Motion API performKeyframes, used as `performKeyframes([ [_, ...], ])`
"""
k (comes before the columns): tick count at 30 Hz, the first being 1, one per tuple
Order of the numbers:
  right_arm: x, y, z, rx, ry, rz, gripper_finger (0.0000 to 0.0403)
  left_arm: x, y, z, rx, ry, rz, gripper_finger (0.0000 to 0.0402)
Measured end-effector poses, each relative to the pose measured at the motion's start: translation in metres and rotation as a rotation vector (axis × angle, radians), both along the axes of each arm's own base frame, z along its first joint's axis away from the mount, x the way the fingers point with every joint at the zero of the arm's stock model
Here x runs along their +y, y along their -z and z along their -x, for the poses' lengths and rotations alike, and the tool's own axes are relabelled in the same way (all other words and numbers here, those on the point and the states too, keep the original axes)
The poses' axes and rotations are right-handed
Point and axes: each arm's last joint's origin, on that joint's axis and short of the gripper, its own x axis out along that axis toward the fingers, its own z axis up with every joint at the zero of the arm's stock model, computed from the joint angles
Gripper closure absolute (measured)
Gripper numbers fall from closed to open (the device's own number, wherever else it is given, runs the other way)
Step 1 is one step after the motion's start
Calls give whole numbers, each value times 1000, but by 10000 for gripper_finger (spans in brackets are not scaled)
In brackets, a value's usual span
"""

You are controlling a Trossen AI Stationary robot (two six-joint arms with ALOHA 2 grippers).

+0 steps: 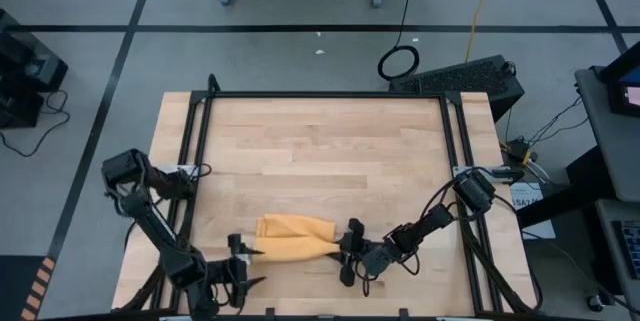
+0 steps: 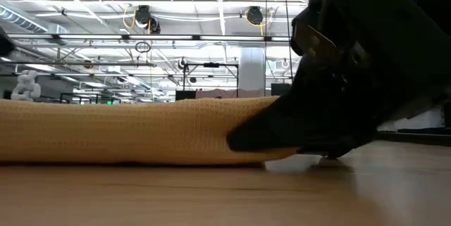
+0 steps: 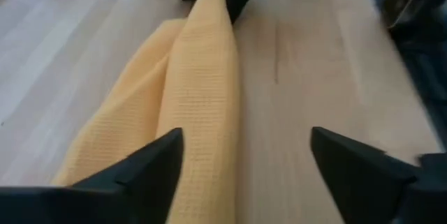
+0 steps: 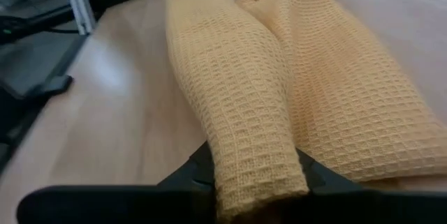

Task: Roll towel
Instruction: Roll the folded yellow towel

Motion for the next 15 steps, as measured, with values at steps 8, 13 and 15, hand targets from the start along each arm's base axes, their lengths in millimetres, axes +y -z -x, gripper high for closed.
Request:
performKeyframes([
  [8, -8, -3, -6, 29, -41, -86, 330, -4, 44, -2, 91, 13, -123, 11],
  [13, -8, -1, -6, 41, -47, -89, 330, -3, 55, -2, 108, 4, -162, 24],
  [15, -8, -1, -6, 48, -52, -91, 330, -2, 55, -2, 84, -4, -195, 26],
])
